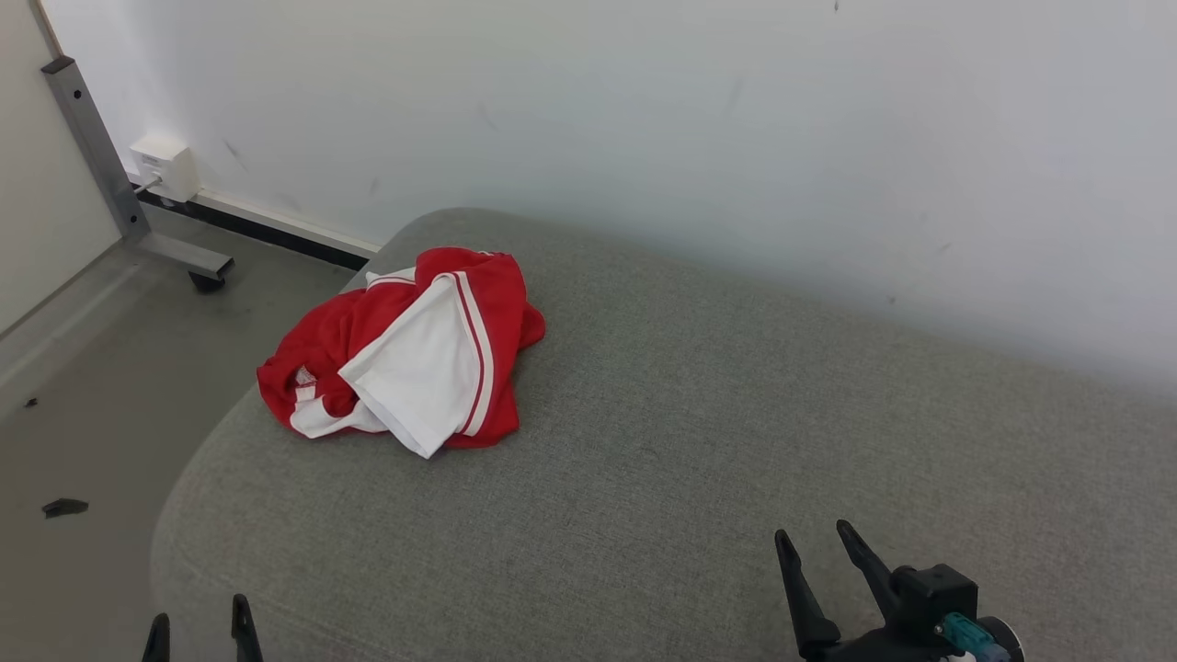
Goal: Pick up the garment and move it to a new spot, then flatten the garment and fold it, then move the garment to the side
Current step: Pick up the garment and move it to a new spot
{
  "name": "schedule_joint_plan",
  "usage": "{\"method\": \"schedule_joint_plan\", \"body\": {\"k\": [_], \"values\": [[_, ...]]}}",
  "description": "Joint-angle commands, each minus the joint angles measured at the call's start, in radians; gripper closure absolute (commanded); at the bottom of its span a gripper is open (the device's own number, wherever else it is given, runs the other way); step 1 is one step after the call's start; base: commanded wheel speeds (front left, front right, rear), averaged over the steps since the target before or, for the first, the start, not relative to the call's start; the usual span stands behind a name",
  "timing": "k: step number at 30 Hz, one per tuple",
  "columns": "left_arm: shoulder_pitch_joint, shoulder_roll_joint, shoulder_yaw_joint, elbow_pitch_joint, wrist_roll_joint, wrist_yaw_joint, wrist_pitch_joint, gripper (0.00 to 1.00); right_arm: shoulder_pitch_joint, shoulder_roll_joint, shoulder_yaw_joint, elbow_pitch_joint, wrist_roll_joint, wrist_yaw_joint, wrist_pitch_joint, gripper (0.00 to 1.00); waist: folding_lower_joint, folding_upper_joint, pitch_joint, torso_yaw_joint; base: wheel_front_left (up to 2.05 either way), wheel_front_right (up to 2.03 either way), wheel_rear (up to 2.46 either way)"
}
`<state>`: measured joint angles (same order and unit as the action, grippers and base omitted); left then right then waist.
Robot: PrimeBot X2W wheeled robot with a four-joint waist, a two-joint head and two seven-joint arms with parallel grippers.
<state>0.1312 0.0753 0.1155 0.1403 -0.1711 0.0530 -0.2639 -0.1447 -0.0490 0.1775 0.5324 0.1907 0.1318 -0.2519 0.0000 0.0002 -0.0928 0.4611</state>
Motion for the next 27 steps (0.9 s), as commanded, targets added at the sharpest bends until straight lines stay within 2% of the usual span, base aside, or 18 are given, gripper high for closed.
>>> {"method": "schedule_joint_plan", "body": {"k": [1,9,13,17,21,27], "values": [[0.017,-0.003,0.002,-0.012,-0.005,0.008,-0.001,0.00,-0.009,-0.002,0.004,0.007,0.003,-0.002,-0.006,0.00,0.0000,-0.0002,0.007,0.006,0.00,0.00,0.00],[0.038,-0.003,-0.008,-0.032,-0.002,0.018,0.008,0.00,0.004,-0.002,0.001,0.021,0.002,-0.002,-0.010,0.00,0.0000,-0.0002,0.006,0.005,0.00,0.00,0.00],[0.018,0.006,-0.014,-0.040,-0.020,0.005,0.041,0.00,0.027,-0.002,-0.005,0.018,0.003,-0.002,-0.012,0.00,0.0000,-0.0002,0.003,0.002,0.00,0.00,0.00],[-0.057,0.045,-0.019,-0.019,-0.048,-0.035,0.109,0.00,0.053,-0.002,-0.011,0.002,0.005,-0.002,-0.012,0.00,0.0000,-0.0002,0.005,-0.004,0.00,0.00,0.00],[-0.166,0.085,-0.007,0.018,-0.088,-0.073,0.167,0.00,0.051,-0.002,0.005,-0.032,-0.019,-0.002,0.002,0.00,0.0000,-0.0002,0.049,-0.060,0.00,0.00,0.00],[-0.377,0.168,-0.016,0.109,-0.146,-0.140,0.267,0.00,-0.024,-0.003,0.006,-0.129,-0.086,-0.002,0.050,0.00,0.0000,-0.0002,0.213,-0.165,0.00,0.00,0.00]]}}
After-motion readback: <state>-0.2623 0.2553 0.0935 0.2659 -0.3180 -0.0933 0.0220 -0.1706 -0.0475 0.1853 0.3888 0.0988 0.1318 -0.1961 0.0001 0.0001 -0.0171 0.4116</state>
